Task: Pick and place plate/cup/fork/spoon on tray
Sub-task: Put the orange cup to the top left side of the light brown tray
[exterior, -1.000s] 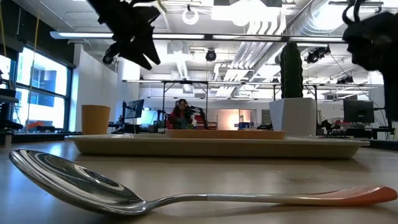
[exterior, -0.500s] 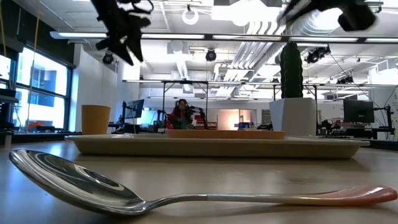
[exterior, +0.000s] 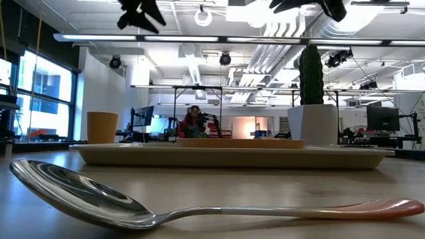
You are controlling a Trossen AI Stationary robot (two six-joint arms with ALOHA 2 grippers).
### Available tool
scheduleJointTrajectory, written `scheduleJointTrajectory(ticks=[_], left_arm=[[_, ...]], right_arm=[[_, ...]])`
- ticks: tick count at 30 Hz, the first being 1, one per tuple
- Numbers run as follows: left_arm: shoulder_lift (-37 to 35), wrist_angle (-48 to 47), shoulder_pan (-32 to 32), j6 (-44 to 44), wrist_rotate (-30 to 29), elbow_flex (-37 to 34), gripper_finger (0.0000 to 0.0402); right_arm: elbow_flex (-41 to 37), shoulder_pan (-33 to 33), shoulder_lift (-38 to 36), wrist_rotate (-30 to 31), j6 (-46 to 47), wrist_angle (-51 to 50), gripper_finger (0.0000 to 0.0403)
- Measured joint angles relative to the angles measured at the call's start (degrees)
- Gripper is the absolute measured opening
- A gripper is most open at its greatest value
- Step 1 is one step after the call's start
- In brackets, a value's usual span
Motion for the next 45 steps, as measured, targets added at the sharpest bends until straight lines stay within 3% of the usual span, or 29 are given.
scheduleJointTrajectory(ticks=[5, 10, 15, 19, 23, 27, 29, 33, 39, 45], left_arm=[[-1.6, 11.2, 0.0, 5.4, 9.2, -0.2, 0.0175], [-5.7, 17.5, 0.0, 2.7, 8.7, -8.5, 0.0175], [-10.9, 25.5, 0.0, -2.3, 7.2, -20.7, 0.0175], [-14.6, 31.1, 0.0, -3.7, 8.6, -24.5, 0.0175], [-16.6, 32.6, 0.1, 0.3, 5.7, -24.8, 0.0174], [-17.6, 34.6, 0.1, 5.7, -2.5, -24.8, 0.0174], [-17.1, 35.3, 0.1, 4.3, -4.8, -24.8, 0.0174], [-15.1, 33.4, 0.0, 0.7, -3.7, -24.8, 0.0174], [-11.4, 23.9, -0.2, -3.8, -3.2, -24.9, 0.0174], [-13.0, 17.2, 3.0, -9.6, -5.7, -24.0, 0.0174]], right_arm=[[0.0, -7.4, -1.8, -18.3, -18.0, 5.7, 0.0052], [0.0, -13.9, -2.2, -33.8, -31.3, 13.4, 0.0053], [0.0, -18.8, -1.8, -44.0, -38.4, 18.6, 0.0046], [-2.4, -21.8, -1.8, -49.1, -39.5, 20.9, 0.0024], [-9.1, -24.2, -2.3, -53.1, -36.6, 28.2, 0.0003], [-17.9, -24.9, -4.1, -56.2, -30.4, 43.1, 0.0004], [-22.2, -24.2, -5.1, -56.5, -25.8, 52.1, 0.0001], [-28.6, -22.2, -6.7, -56.1, -20.1, 67.2, 0.0002], [-33.3, -21.4, -12.4, -50.4, -18.6, 64.8, 0.0002], [-35.2, -24.7, -21.6, -47.4, -18.5, 56.9, 0.0007]])
